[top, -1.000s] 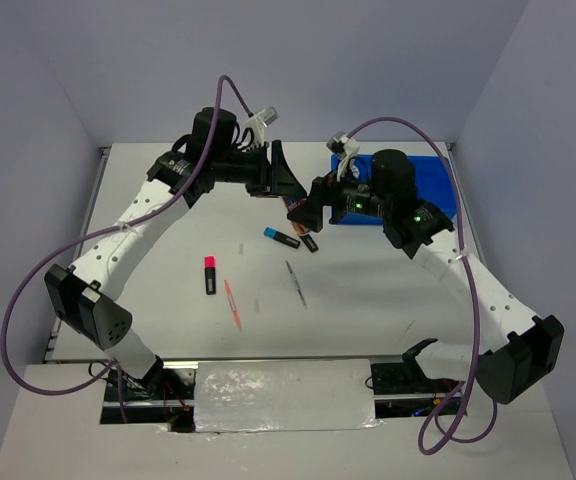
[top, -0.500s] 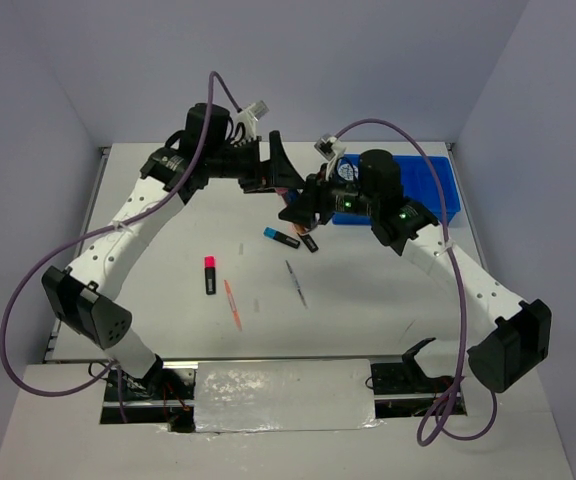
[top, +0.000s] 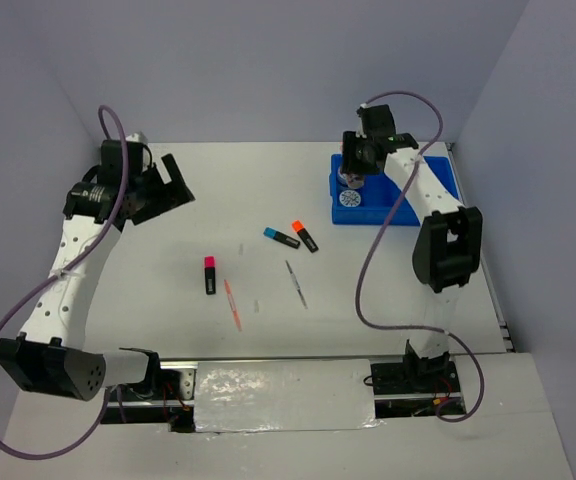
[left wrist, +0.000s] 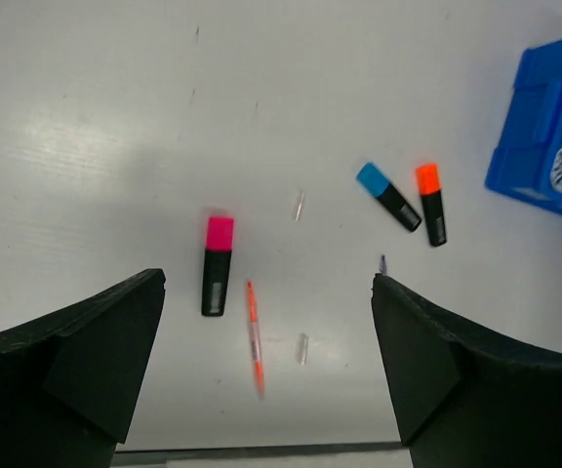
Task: Sort the stationery into containers
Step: Place the stationery in the storage box.
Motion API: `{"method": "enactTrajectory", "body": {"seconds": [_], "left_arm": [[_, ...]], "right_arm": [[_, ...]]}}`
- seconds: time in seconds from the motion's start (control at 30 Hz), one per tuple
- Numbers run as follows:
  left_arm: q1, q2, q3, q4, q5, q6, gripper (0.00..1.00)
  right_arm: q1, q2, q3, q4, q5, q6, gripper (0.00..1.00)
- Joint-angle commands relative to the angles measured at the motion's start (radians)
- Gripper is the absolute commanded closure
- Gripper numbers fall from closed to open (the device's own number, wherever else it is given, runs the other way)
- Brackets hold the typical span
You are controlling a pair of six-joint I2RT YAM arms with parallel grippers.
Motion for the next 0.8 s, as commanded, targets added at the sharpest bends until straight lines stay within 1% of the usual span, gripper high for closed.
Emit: {"method": "enactTrajectory", "body": {"seconds": [0.0, 0.1, 0.2, 0.33, 0.4, 0.47, 0.67, 0.7, 0.73, 0.77], "left_arm": [[-0.008, -0.067, -0.096, 0.019, -0.009, 0.091, 0.01], [-0.009, -0.109, -0.151, 0.035, 0.018, 0.123, 0.01], [-0.008, -0.124, -0.174, 0.016, 0.005, 0.154, 0.01], [-0.008, -0.138, -0.204, -0.001, 0.000, 0.192, 0.01], [-0.008, -0.146, -0.222, -0.001, -0.011, 0.201, 0.01], [-0.009, -0.149, -0.236, 0.006, -0.008, 0.206, 0.01], [-0.008, -0.120, -0.239, 0.009, 0.014, 0.223, 0.01], [-0.008, -0.116, -0.237, 0.008, 0.015, 0.224, 0.01], [-0.008, -0.116, -0.237, 0.008, 0.021, 0.226, 0.01], [-0.008, -0.116, -0.237, 0.009, 0.022, 0.232, 0.01]], "right_arm": [[-0.065, 0.093, 0.166, -0.197, 0.218, -0.031, 1.00], [-0.085, 0.139, 0.212, -0.183, 0.265, -0.060, 1.00], [-0.114, 0.176, 0.245, -0.195, 0.286, -0.071, 1.00], [-0.158, 0.207, 0.238, -0.204, 0.215, -0.080, 0.97], [-0.160, 0.207, 0.222, -0.192, 0.217, -0.083, 0.95], [-0.163, 0.199, 0.205, -0.175, 0.194, -0.084, 0.91], [-0.163, 0.238, 0.223, -0.178, 0.152, -0.077, 0.87], [-0.163, 0.244, 0.225, -0.180, 0.151, -0.074, 0.85], [-0.163, 0.247, 0.222, -0.177, 0.142, -0.074, 0.79], [-0.163, 0.247, 0.217, -0.169, 0.120, -0.078, 0.54]]}}
